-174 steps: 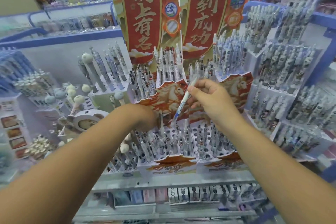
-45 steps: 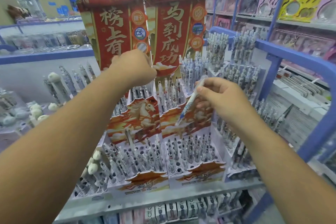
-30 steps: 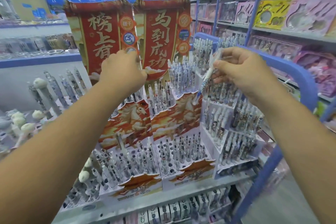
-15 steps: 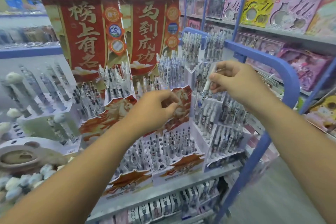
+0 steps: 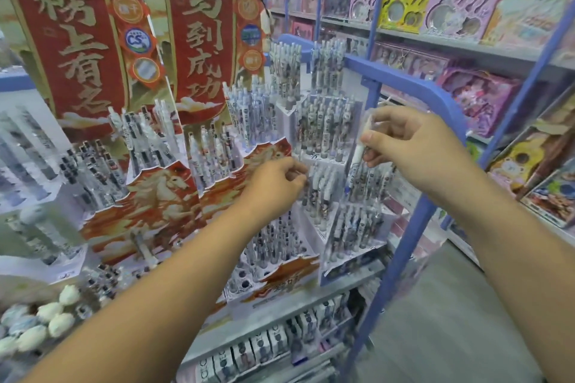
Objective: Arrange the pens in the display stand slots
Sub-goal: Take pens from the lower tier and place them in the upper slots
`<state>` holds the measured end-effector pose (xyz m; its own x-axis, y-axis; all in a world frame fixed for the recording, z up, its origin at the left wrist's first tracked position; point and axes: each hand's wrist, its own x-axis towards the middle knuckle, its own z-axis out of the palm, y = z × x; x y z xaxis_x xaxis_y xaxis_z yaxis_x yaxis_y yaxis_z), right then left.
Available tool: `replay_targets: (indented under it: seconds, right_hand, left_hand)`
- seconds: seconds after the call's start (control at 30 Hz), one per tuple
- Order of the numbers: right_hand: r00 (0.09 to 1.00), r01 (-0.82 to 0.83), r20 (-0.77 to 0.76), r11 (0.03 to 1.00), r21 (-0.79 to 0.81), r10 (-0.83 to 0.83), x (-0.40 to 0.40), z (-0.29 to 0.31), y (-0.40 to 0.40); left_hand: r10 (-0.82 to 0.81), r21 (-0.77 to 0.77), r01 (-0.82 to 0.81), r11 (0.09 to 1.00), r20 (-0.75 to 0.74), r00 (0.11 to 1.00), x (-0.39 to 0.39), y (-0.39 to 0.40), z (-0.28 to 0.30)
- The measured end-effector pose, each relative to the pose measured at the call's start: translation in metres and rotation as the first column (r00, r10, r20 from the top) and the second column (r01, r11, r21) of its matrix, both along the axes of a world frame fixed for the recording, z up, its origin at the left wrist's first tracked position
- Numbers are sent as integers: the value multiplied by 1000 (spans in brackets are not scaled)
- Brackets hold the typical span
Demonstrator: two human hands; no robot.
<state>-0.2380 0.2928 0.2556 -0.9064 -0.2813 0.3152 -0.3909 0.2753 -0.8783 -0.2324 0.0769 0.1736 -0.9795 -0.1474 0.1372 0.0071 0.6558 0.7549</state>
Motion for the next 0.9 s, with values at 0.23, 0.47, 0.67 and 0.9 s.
replay_targets:
  seconds: [0.23, 0.47, 0.67, 0.9]
  right_hand:
    - [996, 42, 83, 999, -16, -41, -17, -21, 6]
    - [995, 97, 25, 991, -93, -95, -24, -18, 1]
    - [986, 117, -107, 985, -131, -131, -28, -4, -3]
    - [974, 159, -131, 971, -180, -184, -29, -2, -6]
  left_hand:
    - [-41, -20, 42, 999, 19, 999, 6, -1, 1]
    - [-9, 48, 9, 999, 0, 1000, 9, -4, 0]
    - [-138, -115, 146, 983, 77, 987, -2, -8, 14]
    - [-181, -265, 199, 943, 92, 979, -8, -6, 14]
